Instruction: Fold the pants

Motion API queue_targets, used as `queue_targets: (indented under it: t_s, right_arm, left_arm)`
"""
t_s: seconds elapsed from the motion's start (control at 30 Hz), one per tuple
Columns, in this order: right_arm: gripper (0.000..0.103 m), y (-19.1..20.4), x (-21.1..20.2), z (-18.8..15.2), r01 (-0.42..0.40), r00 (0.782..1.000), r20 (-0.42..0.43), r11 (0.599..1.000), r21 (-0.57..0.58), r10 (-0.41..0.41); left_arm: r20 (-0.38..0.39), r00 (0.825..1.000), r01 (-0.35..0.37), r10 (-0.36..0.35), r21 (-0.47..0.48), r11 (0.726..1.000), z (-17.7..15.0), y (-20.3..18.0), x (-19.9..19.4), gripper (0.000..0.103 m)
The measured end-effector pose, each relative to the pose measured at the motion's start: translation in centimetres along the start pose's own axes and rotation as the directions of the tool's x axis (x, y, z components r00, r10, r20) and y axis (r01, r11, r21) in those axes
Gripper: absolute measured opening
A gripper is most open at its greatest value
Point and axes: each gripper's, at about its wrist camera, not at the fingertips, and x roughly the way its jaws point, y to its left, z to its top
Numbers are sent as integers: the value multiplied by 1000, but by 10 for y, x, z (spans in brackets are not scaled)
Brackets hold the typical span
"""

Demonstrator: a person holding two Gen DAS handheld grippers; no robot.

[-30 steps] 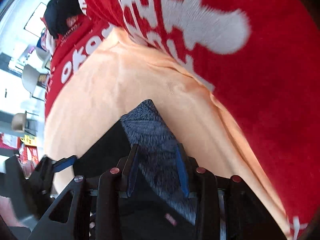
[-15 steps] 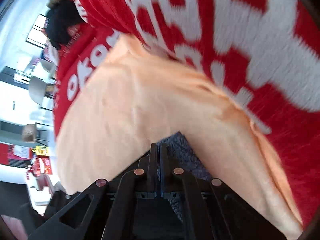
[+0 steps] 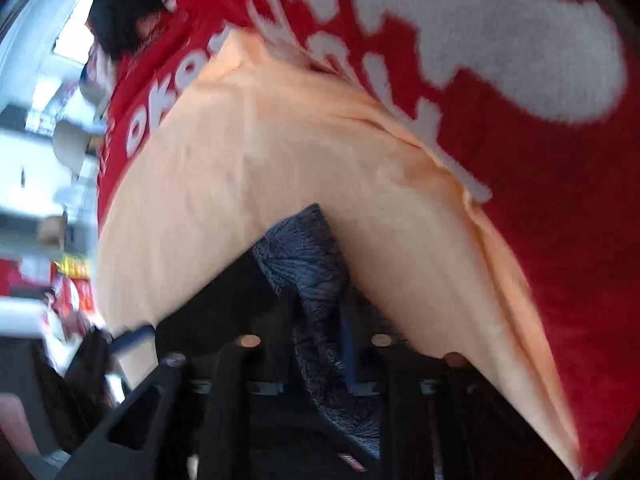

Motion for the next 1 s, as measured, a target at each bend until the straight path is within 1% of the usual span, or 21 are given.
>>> queue_targets:
  t_s: [0.07, 0.13, 0.17, 0.2, 0.27, 0.37, 0.43, 0.5, 0.57, 0.6, 0.63, 0.67, 0.7, 0.73, 0.77, 0.8, 0.83, 0.87, 0.93, 0.97, 1.0]
  right_arm:
    - [9, 10, -11, 1, 2, 1000, 29, 999, -53, 0]
    - [9, 10, -4, 8, -8, 1000, 26, 1000, -20, 9]
    - [10, 8, 7, 11, 35, 999, 21, 999, 0, -35]
    - [14, 8, 16, 11, 62, 998, 10, 998, -3, -62]
    - [20, 8, 16, 9, 104, 994, 43, 994, 15, -104]
    - [20, 11, -22, -2, 93, 986, 130, 993, 75, -102]
    - [20, -1, -56, -32, 66, 980, 174, 985, 157, -93]
    - [20, -20, -75, -67, 33, 980, 180, 965, 260, -82]
    - [20, -38, -81, -104, 33, 983, 160, 938, 345, -93]
    - [20, -47, -81, -125, 40, 985, 143, 925, 377, -101]
    - [21, -55, -78, -139, 56, 987, 119, 916, 397, -112]
    - [25, -69, -75, -162, 99, 986, 83, 902, 419, -147]
    - [30, -76, -71, -179, 150, 981, 50, 890, 431, -189]
    - [33, -88, -72, -198, 210, 971, 11, 869, 449, -240]
    - [31, -100, -79, -219, 176, 974, 41, 862, 476, -221]
    - [31, -109, -96, -244, 110, 976, 104, 839, 532, -194]
    - [31, -112, -107, -258, 151, 967, 88, 813, 562, -241]
    - [32, -113, -121, -278, 186, 957, 74, 787, 589, -281]
    - [32, -108, -139, -304, 112, 963, 125, 775, 622, -240]
    - [32, -102, -146, -317, 85, 964, 144, 774, 628, -223]
    - [32, -93, -149, -325, 100, 962, 141, 779, 619, -235]
  left_arm:
    - [-3, 1000, 4, -4, -13, 1000, -4, 2, 4, 103]
    - [-7, 1000, -7, 7, -9, 1000, -2, -1, 5, 103]
    - [-21, 1000, -17, 17, -2, 1000, 2, -4, 2, 103]
    - [-25, 999, -25, 26, 8, 1000, 4, -6, -2, 103]
    - [6, 999, -51, 50, 52, 997, 13, -12, -18, 103]
    - [83, 996, -45, 36, 113, 993, 29, -26, -43, 103]
    - [88, 996, -31, 19, 132, 991, 46, -40, -42, 103]
    - [82, 996, -39, 28, 136, 990, 58, -49, -28, 103]
    - [56, 996, -81, 74, 142, 986, 65, -56, 0, 103]
    - [21, 992, -129, 128, 148, 981, 66, -57, 19, 103]
    - [-1, 993, -113, 114, 143, 983, 66, -56, 28, 103]
    - [1, 997, -77, 78, 120, 990, 63, -51, 31, 103]
    - [-5, 998, -58, 59, 104, 993, 62, -48, 30, 103]
    - [-12, 997, -69, 71, 111, 991, 62, -49, 27, 103]
    - [-9, 996, -88, 90, 128, 988, 62, -52, 21, 103]
    - [2, 992, -126, 127, 162, 979, 60, -60, 11, 103]
    - [16, 991, -136, 135, 191, 972, 58, -69, 1, 103]
    - [25, 993, -121, 119, 212, 970, 55, -77, -8, 103]
    - [36, 998, -62, 54, 266, 962, 43, -108, -31, 103]
    - [30, 999, -25, 17, 306, 952, 32, -130, -40, 103]
    - [22, 1000, -1, -6, 330, 944, 23, -145, -44, 103]
